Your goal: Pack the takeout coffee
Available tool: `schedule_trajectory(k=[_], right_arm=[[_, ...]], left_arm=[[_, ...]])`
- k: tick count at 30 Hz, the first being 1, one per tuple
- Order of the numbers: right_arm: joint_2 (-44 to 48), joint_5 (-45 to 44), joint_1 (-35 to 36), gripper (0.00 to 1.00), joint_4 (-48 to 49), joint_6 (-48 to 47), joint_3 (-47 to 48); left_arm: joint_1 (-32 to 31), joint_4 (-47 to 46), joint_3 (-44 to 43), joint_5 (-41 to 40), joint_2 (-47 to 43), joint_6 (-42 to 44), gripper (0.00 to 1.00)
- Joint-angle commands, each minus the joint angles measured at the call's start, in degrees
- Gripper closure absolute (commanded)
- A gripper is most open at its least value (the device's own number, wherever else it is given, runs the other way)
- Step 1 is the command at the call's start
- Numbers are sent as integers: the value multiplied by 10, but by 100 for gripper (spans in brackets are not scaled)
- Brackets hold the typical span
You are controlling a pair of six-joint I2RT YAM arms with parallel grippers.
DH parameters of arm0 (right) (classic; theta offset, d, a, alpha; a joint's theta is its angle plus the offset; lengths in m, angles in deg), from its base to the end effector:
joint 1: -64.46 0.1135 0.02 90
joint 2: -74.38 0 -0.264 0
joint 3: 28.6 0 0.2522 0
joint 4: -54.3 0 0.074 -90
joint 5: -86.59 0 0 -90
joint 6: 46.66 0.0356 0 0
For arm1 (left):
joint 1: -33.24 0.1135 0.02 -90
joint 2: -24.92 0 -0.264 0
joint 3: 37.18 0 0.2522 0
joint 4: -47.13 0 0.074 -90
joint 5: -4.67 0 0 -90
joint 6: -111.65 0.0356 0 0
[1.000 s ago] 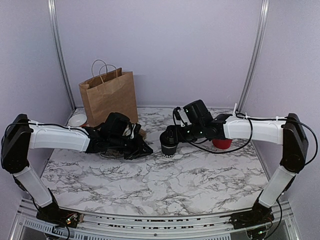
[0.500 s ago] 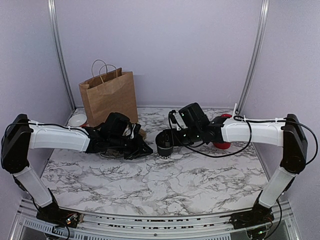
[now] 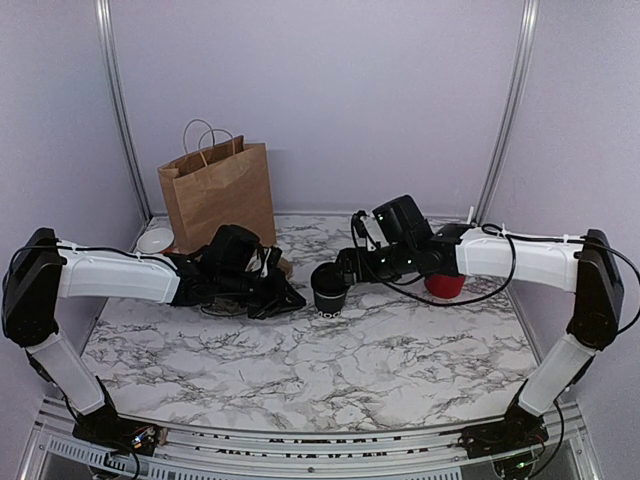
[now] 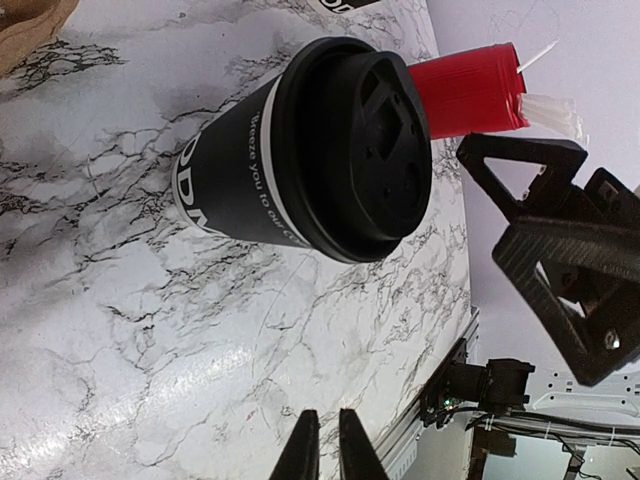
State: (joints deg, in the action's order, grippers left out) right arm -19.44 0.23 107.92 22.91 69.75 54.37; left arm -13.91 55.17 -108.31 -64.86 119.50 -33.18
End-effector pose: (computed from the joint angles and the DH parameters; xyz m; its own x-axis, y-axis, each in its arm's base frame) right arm 0.2644 0.2536 0.2558 -0.7575 -0.1063 -0.6441 -0.4283 0.8255 0.3675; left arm 0.2384 -0.2753 0.2202 -0.9319 -0.1215 -0.3419 0.2221 0.5541 -0.8023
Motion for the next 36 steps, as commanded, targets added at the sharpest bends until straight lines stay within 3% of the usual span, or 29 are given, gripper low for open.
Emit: schedule_trajectory(k=[1,7,17,36], right_arm=[[-4,39,-29,15,12,-16,34],[-34,65,-48,24,60,0,50],[-121,123,-65,20,86,-16,100],[-67,120,-32,19,126,21,11]], left_arm=[[-1,2,-18,-4,5,8,91],[3,13,-31,-5,8,15,91],[7,16,-30,-8,7,18,91],[32,-3,9,1,-10,16,91]])
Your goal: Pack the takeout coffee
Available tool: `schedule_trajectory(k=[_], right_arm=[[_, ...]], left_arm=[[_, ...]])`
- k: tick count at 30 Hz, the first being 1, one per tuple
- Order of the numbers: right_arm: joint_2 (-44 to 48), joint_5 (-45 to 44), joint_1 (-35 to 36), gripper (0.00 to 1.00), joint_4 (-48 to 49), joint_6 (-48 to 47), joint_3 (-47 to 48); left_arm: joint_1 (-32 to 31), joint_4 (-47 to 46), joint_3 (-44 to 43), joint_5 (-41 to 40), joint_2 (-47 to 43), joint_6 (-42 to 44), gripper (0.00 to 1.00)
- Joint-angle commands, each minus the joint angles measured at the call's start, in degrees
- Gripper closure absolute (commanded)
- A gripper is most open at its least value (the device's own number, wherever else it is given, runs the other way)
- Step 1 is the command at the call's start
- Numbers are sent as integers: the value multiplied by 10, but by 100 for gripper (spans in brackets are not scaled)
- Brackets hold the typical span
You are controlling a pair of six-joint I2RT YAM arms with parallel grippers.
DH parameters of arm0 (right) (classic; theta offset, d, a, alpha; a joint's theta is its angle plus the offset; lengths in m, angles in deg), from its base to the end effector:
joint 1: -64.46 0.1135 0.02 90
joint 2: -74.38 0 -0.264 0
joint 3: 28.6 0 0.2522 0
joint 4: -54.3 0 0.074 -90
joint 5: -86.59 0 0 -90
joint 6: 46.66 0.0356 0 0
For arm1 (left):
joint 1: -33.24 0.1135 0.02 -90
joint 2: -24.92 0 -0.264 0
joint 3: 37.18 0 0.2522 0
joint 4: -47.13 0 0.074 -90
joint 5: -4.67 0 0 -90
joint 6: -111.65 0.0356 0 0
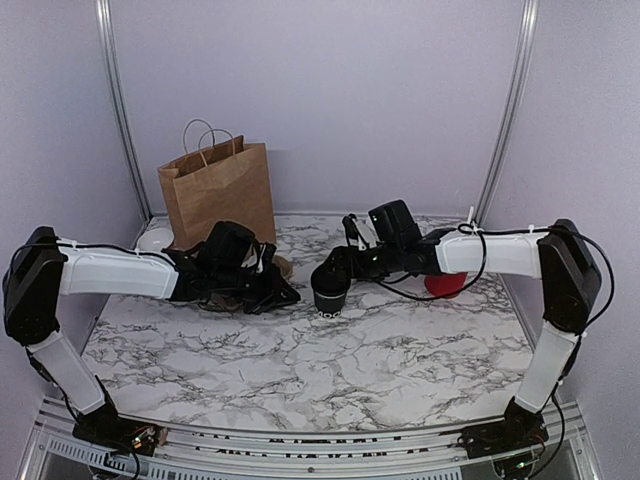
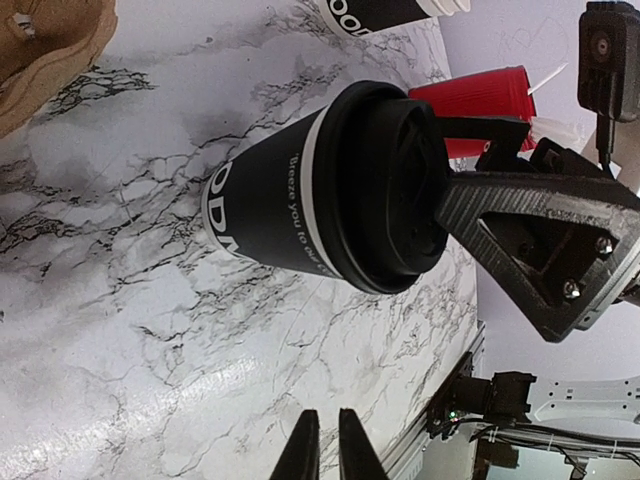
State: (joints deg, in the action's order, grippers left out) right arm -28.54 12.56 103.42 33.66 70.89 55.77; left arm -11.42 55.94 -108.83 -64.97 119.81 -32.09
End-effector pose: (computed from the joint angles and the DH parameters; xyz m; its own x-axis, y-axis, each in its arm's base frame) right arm 0.3064 0.2604 0.2222 -0.7919 -0.0685 -0.6068 -0.4557 0.7277 0.5126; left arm 0.2511 -0.2655 0.2200 -0.9237 -0.1500 -0.3524 0.2095 0.5726 -0.7926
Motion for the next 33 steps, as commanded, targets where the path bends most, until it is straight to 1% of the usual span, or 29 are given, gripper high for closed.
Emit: schedule_trajectory(k=[1,13,22,33], right_arm=[[25,-5,16,19,18,11,-3],[49,-32,56,19,18,36,-20],[56,-34,83,19,19,52,-25],[92,-71,84,19,-20,43,-30]], left_arm=[[8,-12,16,3,-14,5,91],[26,-13,29,10,-23,11,91],[32,-13,31,13,-26,13,91],[33,-13,32,12,-32,12,91]])
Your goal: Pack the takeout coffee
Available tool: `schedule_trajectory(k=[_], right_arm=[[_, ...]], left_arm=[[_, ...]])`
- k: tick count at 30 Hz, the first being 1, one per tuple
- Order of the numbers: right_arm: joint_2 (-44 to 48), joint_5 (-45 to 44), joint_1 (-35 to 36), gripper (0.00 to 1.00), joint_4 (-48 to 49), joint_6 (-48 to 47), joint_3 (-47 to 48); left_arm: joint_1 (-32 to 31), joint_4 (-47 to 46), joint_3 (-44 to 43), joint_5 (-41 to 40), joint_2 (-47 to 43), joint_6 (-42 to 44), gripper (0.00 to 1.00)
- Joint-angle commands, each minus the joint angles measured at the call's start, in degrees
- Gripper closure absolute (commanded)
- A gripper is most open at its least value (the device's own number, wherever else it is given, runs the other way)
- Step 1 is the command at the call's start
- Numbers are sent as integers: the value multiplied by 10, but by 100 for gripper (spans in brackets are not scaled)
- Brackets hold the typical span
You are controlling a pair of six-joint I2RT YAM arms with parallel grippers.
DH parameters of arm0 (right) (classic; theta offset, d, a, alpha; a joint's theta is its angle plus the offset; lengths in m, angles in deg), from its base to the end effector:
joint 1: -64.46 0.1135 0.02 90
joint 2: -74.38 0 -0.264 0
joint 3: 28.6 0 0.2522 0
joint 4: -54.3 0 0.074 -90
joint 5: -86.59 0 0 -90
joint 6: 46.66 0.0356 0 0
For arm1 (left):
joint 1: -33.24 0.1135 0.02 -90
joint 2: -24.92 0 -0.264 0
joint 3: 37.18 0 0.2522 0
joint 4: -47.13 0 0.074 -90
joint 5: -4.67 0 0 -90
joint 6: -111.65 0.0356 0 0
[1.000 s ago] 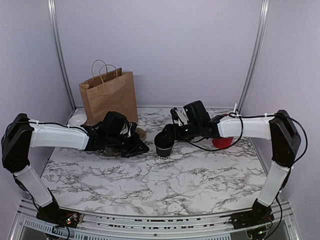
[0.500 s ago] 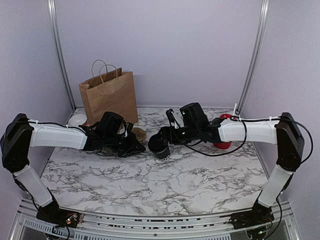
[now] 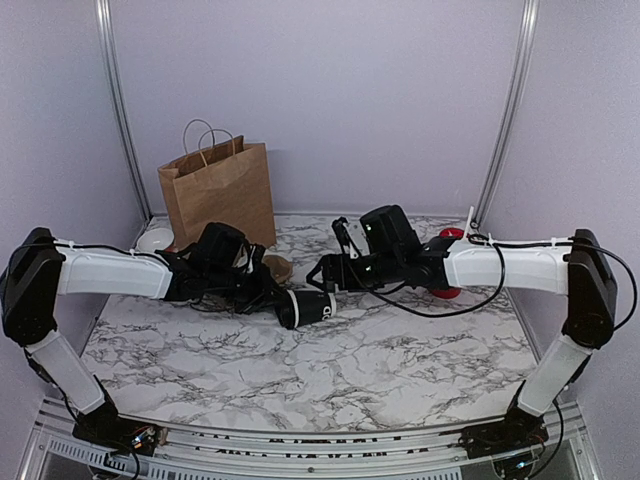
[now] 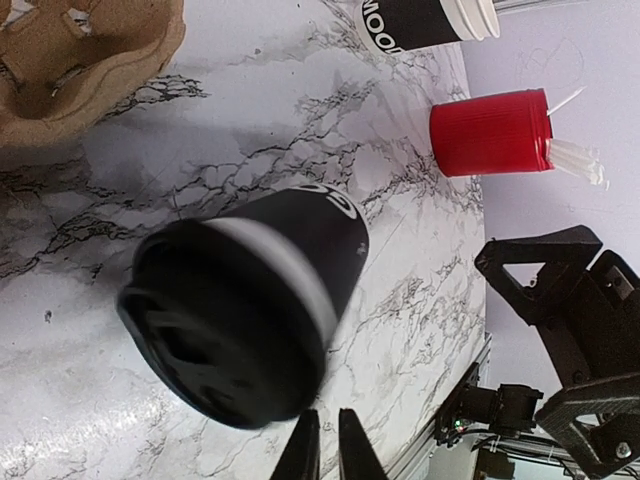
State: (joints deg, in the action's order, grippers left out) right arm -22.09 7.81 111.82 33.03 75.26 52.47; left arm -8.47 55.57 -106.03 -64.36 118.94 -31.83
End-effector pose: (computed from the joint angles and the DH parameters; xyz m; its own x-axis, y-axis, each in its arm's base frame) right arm 0.2525 0.2844 0.2438 -0.7808 -0.0823 -0.6194 -0.4883 0.6988 0.5227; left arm 0.2573 -0.2464 0.2102 -0.9240 -0.1817 -0.3364 0.1701 0.5928 -0.7872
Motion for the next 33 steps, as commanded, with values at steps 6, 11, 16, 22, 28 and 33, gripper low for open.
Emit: schedule_trajectory(k=[6,11,16,22,28,33], right_arm=[[47,-21,-19,19,-13,-1,-7],[44,-11,-27,20,-8,-5,-2],[4,-49,-2,20,-51,-41,46],[-92,-145,67,20,-133,-78,155],[-222,-255,109,23,-230,-108,329],[-298,-299,116,28,-292,-111,454]], left_arm=[[4,-7,3,5,-24,9,91],[4,-5,0,2,-22,8,91],[11,15,12,-24,-42,9,91],[49,24,68,-70,-94,-6,91],[76,22,113,-87,-131,-17,90],[81,22,122,-82,-142,-13,90]])
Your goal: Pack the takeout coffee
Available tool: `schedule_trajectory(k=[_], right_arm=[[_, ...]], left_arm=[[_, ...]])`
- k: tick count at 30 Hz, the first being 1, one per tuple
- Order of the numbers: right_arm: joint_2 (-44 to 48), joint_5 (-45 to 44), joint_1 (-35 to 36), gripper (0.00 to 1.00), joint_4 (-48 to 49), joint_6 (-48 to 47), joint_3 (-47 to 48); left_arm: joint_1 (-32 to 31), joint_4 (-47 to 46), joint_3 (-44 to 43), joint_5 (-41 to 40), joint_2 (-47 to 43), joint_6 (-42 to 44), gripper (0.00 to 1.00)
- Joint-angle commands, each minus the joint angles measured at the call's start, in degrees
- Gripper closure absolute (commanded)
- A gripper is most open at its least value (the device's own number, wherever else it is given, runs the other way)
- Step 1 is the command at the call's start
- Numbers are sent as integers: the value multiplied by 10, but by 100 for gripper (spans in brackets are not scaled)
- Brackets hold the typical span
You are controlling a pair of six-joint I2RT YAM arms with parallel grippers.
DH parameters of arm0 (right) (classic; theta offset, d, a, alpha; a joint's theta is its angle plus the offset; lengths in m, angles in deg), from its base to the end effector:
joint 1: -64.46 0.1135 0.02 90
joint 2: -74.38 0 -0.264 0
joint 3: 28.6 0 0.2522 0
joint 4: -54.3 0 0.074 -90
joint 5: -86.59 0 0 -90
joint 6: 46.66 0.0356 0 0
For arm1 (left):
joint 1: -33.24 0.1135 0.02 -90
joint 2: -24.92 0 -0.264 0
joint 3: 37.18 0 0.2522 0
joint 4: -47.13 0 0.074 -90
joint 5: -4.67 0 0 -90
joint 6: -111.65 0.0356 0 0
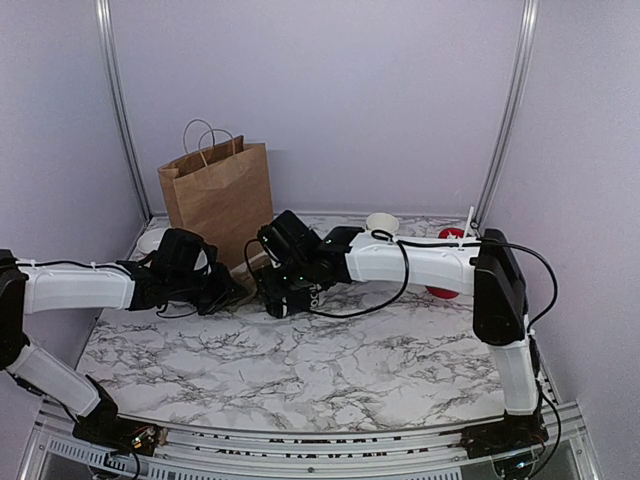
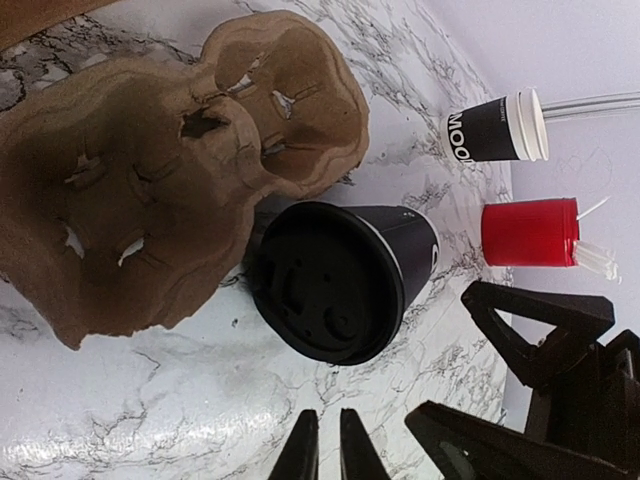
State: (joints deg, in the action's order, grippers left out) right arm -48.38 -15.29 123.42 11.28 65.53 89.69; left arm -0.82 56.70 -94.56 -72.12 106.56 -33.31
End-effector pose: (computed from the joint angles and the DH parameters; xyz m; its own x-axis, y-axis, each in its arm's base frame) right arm 0.2578 0.4142 0.2356 -0.6415 -0.3492 -0.6830 -0.5664 0.8161 0.1147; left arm 0.2455 -0.1758 0.2106 -0.8400 -0.3943 -0.3728 0.0257 0.6573 -0.7532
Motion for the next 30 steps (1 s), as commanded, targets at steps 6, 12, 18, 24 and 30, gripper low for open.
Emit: schedule_trajectory(k=[6,12,18,24,30], right_arm=[[-63,-72,7,34,-102,-12,119],[-86,-63,11,38,-105,-17,143],[-106,-69,19,40,-119,-15,165],[-122,-95,21,44,-133,-10,178],[-147,-111,33,47,-155,-11,214]], left_arm=[[14,12,11,0,-29,7,90],[19,9,12,7,-29,11,90],[24,4,13,14,-29,12,90],[27,-1,13,21,-25,14,90],[30,-3,13,26,-25,16,91]])
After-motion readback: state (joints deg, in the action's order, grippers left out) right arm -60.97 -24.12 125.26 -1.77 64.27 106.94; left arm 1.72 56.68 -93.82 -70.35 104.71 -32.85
